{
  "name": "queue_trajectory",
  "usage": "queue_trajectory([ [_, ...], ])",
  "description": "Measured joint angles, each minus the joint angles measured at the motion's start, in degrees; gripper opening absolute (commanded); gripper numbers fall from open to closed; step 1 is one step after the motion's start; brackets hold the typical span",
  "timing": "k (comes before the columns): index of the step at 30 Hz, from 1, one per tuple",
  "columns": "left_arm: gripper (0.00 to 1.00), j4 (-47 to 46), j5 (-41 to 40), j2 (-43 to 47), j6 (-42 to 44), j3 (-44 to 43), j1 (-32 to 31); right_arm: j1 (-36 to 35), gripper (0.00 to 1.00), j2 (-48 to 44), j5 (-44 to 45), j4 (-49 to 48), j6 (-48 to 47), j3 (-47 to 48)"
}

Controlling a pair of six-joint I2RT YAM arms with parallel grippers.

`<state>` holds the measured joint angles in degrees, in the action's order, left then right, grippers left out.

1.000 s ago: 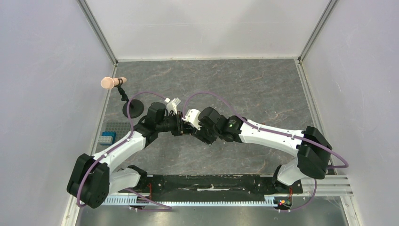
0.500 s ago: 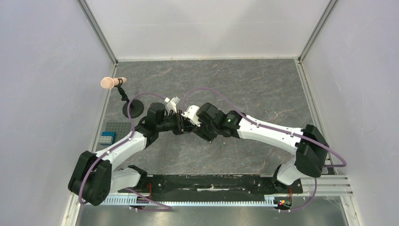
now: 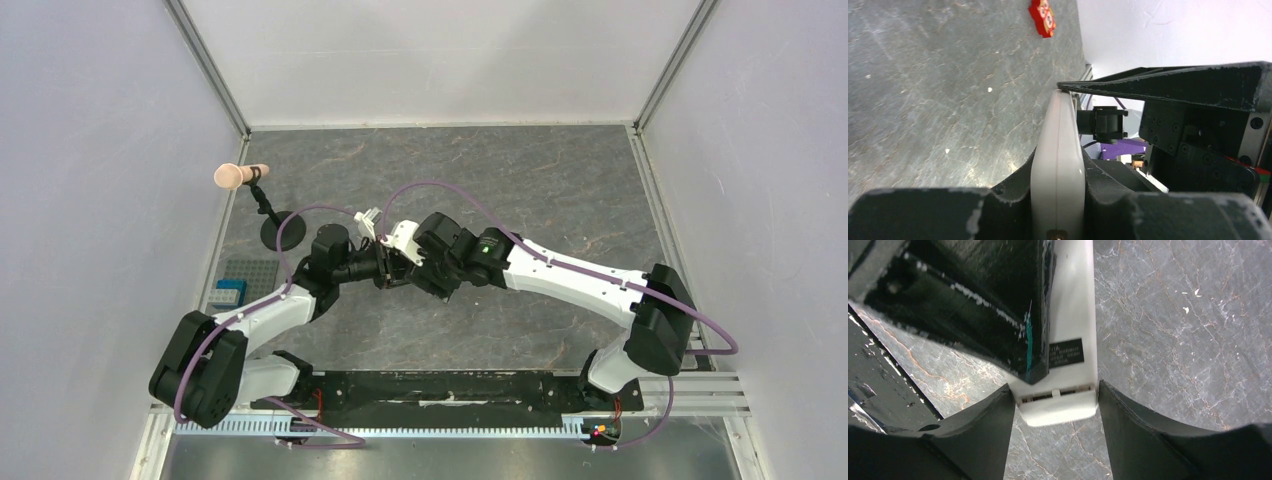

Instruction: Load the batteries into the remote control

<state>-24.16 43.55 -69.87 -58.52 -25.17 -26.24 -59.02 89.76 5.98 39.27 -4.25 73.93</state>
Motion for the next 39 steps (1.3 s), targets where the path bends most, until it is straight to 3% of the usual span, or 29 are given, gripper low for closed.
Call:
queue_trajectory([
  [13,0.02,-4.85,3.02,0.0,-2.19,0.0,-0.63,0.07,0.83,-1.36,0.28,-3.45,1.01,1.27],
  [22,0.02,-5.11,3.19,-0.31,-2.69,-0.7,-0.63,4.11,0.86,-13.33,-0.11,-9.22,6.8,-3.04],
  [30,0.02,-5.05,2.84,0.0,-4.74,-0.72,-0.63,11.26,0.89,-28.59,2.54,-18.58,23.91,-15.28],
  [39,0.02,-4.9,1.31,5.53,-8.39,-0.94,-0.63,11.63,0.89,-39.5,1.36,-35.65,46.12,-37.48],
])
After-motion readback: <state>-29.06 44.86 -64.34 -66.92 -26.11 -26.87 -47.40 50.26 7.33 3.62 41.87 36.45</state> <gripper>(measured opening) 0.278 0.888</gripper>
